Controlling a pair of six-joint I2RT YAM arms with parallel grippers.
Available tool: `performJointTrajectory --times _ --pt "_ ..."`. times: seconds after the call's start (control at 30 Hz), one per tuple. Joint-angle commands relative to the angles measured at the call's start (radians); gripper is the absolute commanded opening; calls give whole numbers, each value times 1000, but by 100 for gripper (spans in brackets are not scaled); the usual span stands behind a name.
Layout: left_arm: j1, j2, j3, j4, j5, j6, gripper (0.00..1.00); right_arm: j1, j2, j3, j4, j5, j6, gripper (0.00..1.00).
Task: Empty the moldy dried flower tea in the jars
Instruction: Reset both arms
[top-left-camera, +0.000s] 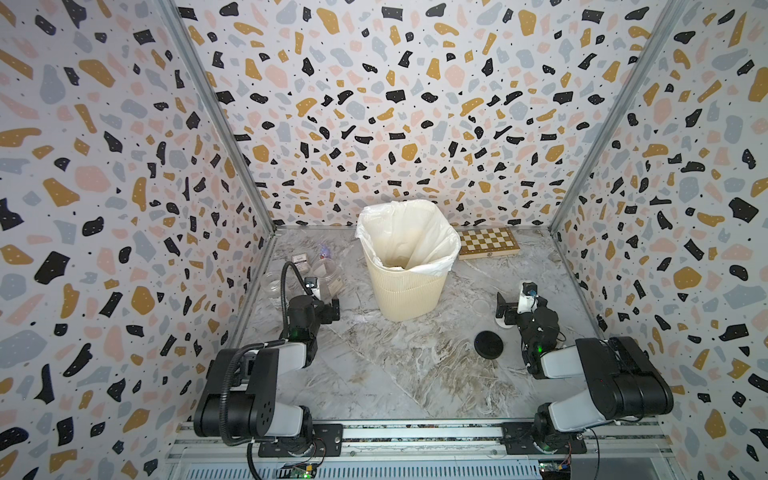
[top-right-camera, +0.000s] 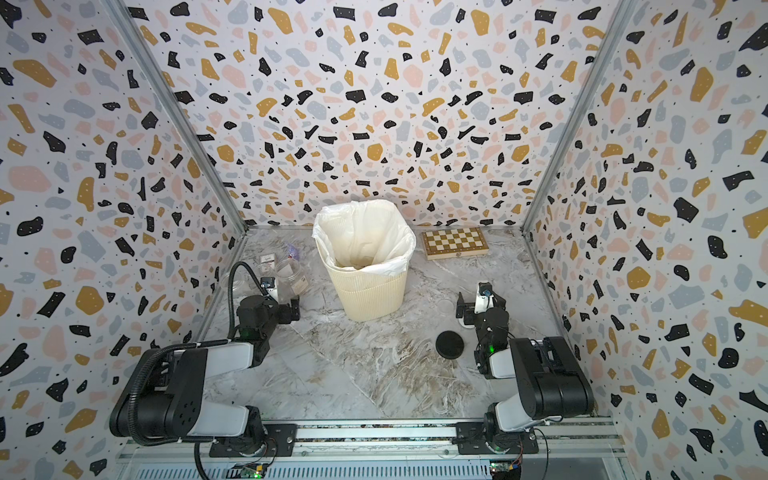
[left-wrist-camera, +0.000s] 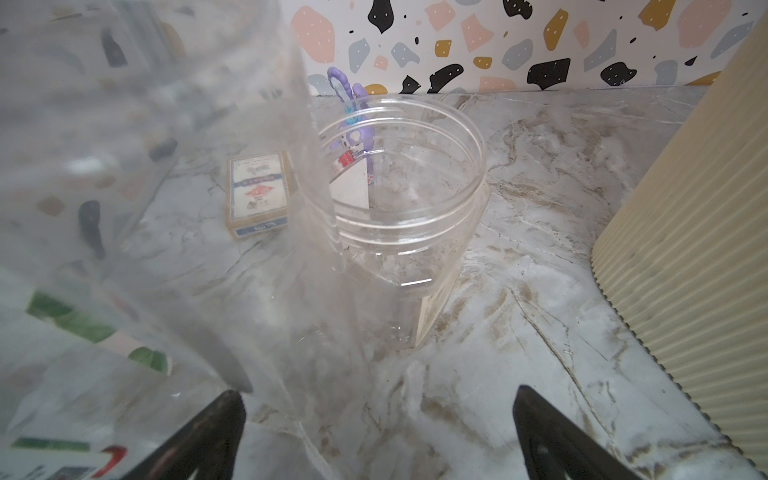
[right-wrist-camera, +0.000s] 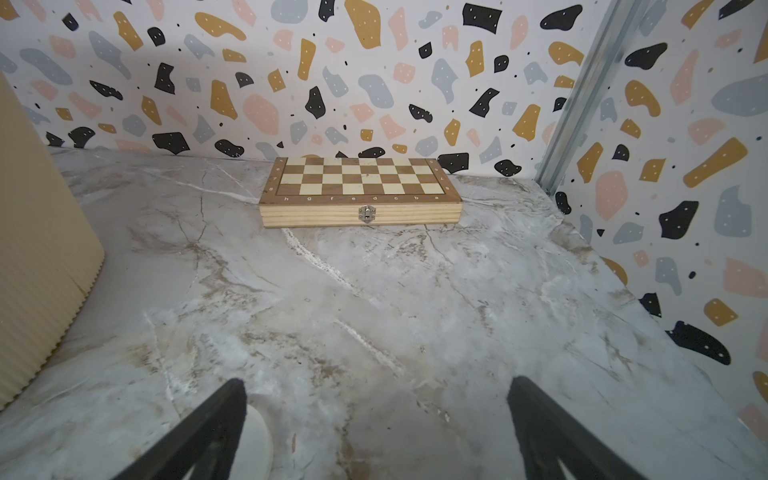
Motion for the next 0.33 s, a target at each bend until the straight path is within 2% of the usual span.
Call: performJointTrajectory --times 0.0,0.3 --pt "3 -9 -8 48 2 -2 99 1 -17 8 -6 9 -7 99" --pt "3 -10 -8 48 3 -2 99 -3 -16 10 -9 -7 -6 99"
